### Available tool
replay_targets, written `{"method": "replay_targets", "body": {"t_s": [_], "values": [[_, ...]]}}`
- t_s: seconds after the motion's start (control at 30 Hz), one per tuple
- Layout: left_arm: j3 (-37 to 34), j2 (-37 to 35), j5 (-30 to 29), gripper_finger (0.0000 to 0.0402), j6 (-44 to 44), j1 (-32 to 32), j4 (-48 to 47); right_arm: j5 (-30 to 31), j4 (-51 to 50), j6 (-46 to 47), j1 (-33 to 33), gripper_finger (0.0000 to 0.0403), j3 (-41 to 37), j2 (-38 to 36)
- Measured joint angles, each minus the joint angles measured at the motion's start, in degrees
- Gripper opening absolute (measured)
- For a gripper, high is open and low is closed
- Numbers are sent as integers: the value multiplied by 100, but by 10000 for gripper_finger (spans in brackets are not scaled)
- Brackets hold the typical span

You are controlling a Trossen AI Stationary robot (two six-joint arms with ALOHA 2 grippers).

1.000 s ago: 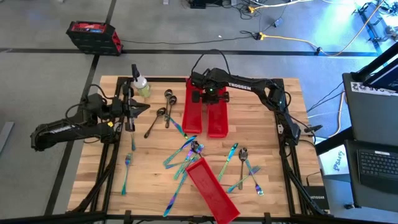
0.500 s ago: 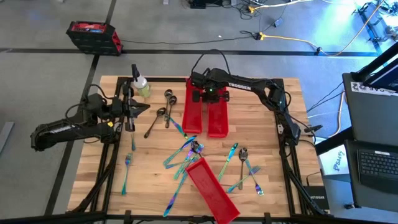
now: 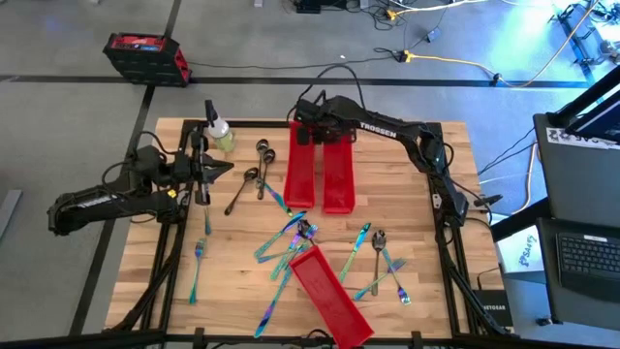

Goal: Sort silverware
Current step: Move the bottom red silverware bin to the top right of the table

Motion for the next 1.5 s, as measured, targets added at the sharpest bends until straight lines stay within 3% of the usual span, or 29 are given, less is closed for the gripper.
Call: {"method": "replay_targets", "body": {"t_s": [0.17,0.23,0.3,0.47,0.67,1.0,1.2,1.37,1.5], "values": [[0,0,0,0,-1,0,-27,1587,-14,-679,413,71,829,0],[0,0,0,0,0,-2,-15,1824,23,-1156,806,71,1149,-3],[0,-2,0,0,-2,0,-32,1643,163,-1619,1302,71,1057,-166],[2,14,0,0,102,-2,-162,767,-462,-1626,2640,71,1031,-221],[2,-1,-10,0,9,-2,-152,-779,-607,386,3874,71,1039,-278],[4,147,92,0,-37,-6,-505,-776,-1031,3197,5495,76,1027,-215],[0,360,1274,0,619,-140,-444,-800,-1083,3030,5918,81,1023,38],[-2,871,1480,0,1814,-632,-443,-813,-1215,2949,5998,81,1012,361],[-2,1431,1482,0,1992,-1216,-210,-893,-1076,2930,6010,81,1019,463]]}}
